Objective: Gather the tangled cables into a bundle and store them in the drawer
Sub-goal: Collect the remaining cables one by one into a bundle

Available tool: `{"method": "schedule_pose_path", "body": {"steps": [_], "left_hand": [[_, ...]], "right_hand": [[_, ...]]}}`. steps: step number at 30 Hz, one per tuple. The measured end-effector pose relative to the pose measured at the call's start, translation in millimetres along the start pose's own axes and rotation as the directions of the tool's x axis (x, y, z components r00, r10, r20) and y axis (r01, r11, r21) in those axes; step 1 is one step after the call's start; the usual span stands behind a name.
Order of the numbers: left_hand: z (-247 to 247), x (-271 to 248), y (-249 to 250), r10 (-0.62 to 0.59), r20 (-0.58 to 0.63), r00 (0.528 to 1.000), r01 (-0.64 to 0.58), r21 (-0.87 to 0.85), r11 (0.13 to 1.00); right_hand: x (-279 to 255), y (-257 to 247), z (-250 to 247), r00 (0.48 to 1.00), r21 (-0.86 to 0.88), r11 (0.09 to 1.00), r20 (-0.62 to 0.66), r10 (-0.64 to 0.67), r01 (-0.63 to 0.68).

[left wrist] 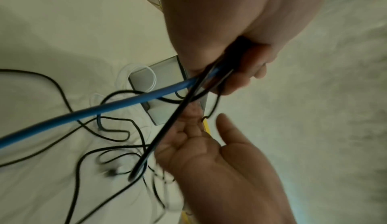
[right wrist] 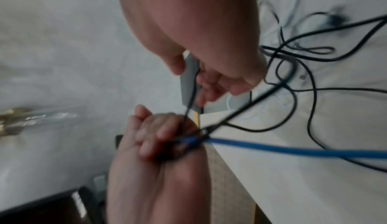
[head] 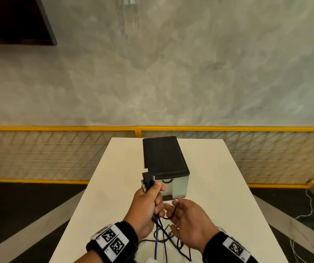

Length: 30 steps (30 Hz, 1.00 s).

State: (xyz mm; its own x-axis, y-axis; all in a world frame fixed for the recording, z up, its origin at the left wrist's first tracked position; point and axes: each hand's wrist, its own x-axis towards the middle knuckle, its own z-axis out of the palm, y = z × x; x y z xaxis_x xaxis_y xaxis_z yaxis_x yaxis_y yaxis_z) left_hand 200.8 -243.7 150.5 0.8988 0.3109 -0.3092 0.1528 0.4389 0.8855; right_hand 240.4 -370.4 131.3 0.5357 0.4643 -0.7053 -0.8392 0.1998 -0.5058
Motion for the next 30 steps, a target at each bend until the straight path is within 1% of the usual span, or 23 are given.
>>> {"method": "schedule_pose_path", "body": {"steps": [2, 4, 6, 8, 10, 12, 13, 14, 15, 16, 17, 18, 19, 20, 21, 22, 24, 26, 27, 28, 30], "left_hand": [[-1.3, -6.8, -5.8, -0.084, 0.036, 0.996, 0.080, 0.107, 0.991], [-7.0, -12.3, -15.5, -0.184, 0.061, 0.981, 0.167, 0.216, 0.962], [-18.4, -17.3, -24.5, -0.314, 0.077, 0.946, 0.276, 0.310, 0.910], [-34.9, -22.2, -29.6, -0.444, 0.081, 0.892, 0.376, 0.409, 0.831], [-51.3, -26.3, -28.0, -0.537, 0.063, 0.841, 0.422, 0.546, 0.724], [-63.4, -29.0, -23.4, -0.590, 0.032, 0.807, 0.398, 0.709, 0.582], [-68.4, -30.0, -21.7, -0.602, 0.015, 0.798, 0.382, 0.760, 0.526], [-71.4, -30.5, -18.9, -0.604, 0.002, 0.797, 0.374, 0.784, 0.496], [-73.2, -29.8, -17.0, -0.585, 0.009, 0.811, 0.356, 0.786, 0.506], [-73.2, -28.5, -14.8, -0.536, 0.037, 0.843, 0.313, 0.777, 0.546], [-71.0, -26.3, -12.5, -0.445, 0.077, 0.892, 0.241, 0.752, 0.613], [-66.3, -24.6, -10.6, -0.319, 0.105, 0.942, 0.154, 0.708, 0.689], [-59.0, -21.9, -8.1, -0.168, 0.105, 0.980, 0.058, 0.659, 0.750], [-50.9, -18.6, -6.8, -0.031, 0.087, 0.996, -0.030, 0.620, 0.784], [-42.4, -14.4, -6.0, 0.061, 0.088, 0.994, -0.101, 0.594, 0.798], [-32.2, -11.2, -5.0, 0.109, 0.116, 0.987, -0.155, 0.565, 0.810], [-15.0, -6.4, -10.1, 0.122, 0.176, 0.977, -0.201, 0.551, 0.810], [-7.3, -3.5, -16.4, 0.112, 0.148, 0.983, -0.177, 0.567, 0.804], [-6.7, -2.1, -19.4, 0.107, 0.132, 0.985, -0.163, 0.554, 0.817], [-6.1, -2.0, -22.1, 0.093, 0.139, 0.986, -0.153, 0.531, 0.834], [-8.0, -5.3, -26.4, 0.039, 0.199, 0.979, -0.140, 0.524, 0.840]], "right_hand": [[4.4, -2.8, 1.2, 1.000, 0.102, 0.995, -0.001, -0.001, 0.001], [9.4, -8.3, 2.3, 1.000, 0.149, 0.989, 0.007, 0.009, -0.010], [14.1, -17.2, 1.0, 1.000, 0.193, 0.981, -0.022, 0.006, -0.002], [18.6, -28.1, -3.1, 0.997, 0.203, 0.979, -0.071, -0.021, 0.035], [22.5, -36.2, -8.8, 0.992, 0.210, 0.975, -0.115, -0.044, 0.067], [25.7, -39.1, -13.1, 0.986, 0.218, 0.972, -0.155, -0.057, 0.091], [26.6, -37.9, -13.0, 0.985, 0.208, 0.974, -0.167, -0.054, 0.089], [27.4, -35.7, -12.9, 0.983, 0.197, 0.976, -0.174, -0.056, 0.090], [27.5, -32.8, -12.5, 0.982, 0.179, 0.979, -0.175, -0.070, 0.102], [27.6, -29.9, -12.3, 0.981, 0.154, 0.980, -0.170, -0.096, 0.123], [27.1, -28.4, -12.2, 0.980, 0.125, 0.981, -0.153, -0.127, 0.146], [26.3, -26.7, -12.4, 0.979, 0.085, 0.982, -0.134, -0.155, 0.168], [23.8, -26.7, -11.4, 0.978, 0.039, 0.982, -0.109, -0.178, 0.183], [21.5, -25.2, -10.2, 0.978, -0.006, 0.982, -0.084, -0.191, 0.191], [19.0, -22.4, -7.9, 0.979, -0.040, 0.980, -0.057, -0.195, 0.193], [17.5, -18.1, -4.9, 0.981, -0.070, 0.979, -0.028, -0.193, 0.191], [12.9, -7.7, 3.7, 0.984, -0.069, 0.982, 0.032, -0.176, 0.178], [9.9, -0.2, 9.0, 0.985, -0.034, 0.987, 0.073, -0.155, 0.158], [7.3, 0.8, 10.8, 0.986, -0.030, 0.989, 0.089, -0.142, 0.145], [4.8, -0.2, 10.8, 0.988, -0.032, 0.991, 0.089, -0.126, 0.130], [2.8, -5.6, 7.1, 0.993, -0.025, 0.995, 0.069, -0.091, 0.093]]}}
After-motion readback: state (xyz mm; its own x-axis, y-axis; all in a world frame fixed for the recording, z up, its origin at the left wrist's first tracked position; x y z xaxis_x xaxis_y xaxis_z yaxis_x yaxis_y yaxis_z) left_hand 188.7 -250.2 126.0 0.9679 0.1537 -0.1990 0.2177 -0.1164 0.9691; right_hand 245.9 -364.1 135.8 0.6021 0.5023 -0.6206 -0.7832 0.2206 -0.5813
